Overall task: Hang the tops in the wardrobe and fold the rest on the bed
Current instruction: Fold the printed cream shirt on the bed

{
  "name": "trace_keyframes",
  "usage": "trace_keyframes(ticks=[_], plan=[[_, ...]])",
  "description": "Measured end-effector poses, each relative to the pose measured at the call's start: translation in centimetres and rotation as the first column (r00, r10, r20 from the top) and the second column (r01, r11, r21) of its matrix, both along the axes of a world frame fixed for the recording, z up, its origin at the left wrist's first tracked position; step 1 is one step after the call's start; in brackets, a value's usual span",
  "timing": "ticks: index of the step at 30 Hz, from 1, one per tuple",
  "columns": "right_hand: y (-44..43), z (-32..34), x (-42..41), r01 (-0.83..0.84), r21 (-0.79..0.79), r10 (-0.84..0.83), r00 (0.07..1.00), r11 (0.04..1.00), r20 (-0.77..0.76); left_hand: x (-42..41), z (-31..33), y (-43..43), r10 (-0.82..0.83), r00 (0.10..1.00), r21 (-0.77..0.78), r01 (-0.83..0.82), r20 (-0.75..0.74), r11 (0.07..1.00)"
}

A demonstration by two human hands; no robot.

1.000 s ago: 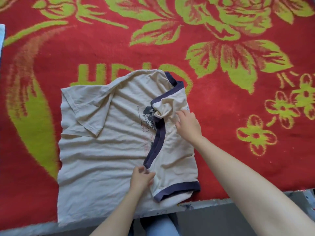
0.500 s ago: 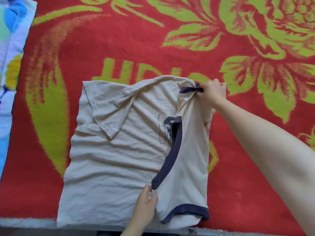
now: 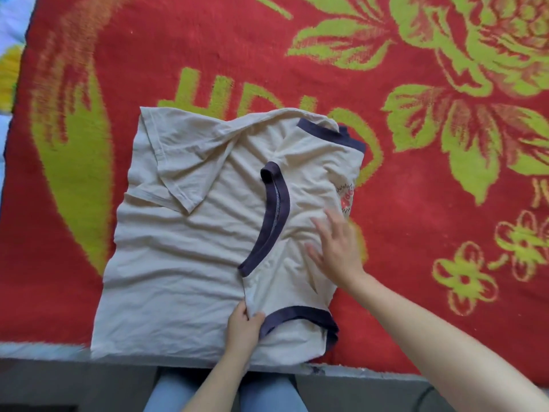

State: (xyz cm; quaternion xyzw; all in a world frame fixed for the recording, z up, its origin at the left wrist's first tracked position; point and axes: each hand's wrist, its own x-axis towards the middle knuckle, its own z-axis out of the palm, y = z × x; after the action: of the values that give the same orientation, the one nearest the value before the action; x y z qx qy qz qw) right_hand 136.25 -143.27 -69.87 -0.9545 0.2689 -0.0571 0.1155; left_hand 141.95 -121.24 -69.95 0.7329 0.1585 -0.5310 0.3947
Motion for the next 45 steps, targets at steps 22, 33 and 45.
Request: trace_keyframes(ticks=[22,33,45], plan=[[8.0,1.6,3.6,-0.108,0.047,0.117,0.963,0.993,-0.243,12.3,1.9,7.7,-0.381,0.793,0.540,0.080,0.475,0.838],[6.4,3.2,30.0,-0.504,0.037,0.446,0.724,0.863,-0.527,17.7,0.1,16.3,-0.507,0.754,0.518,0.262,0.417,0.814],[3.0,4.4,40.4,-0.817,-0.010,0.440,0.321,0.576,-0.839,19.9,-0.8,17.7,-0.486,0.840,0.355,0.390,0.240,0.850]])
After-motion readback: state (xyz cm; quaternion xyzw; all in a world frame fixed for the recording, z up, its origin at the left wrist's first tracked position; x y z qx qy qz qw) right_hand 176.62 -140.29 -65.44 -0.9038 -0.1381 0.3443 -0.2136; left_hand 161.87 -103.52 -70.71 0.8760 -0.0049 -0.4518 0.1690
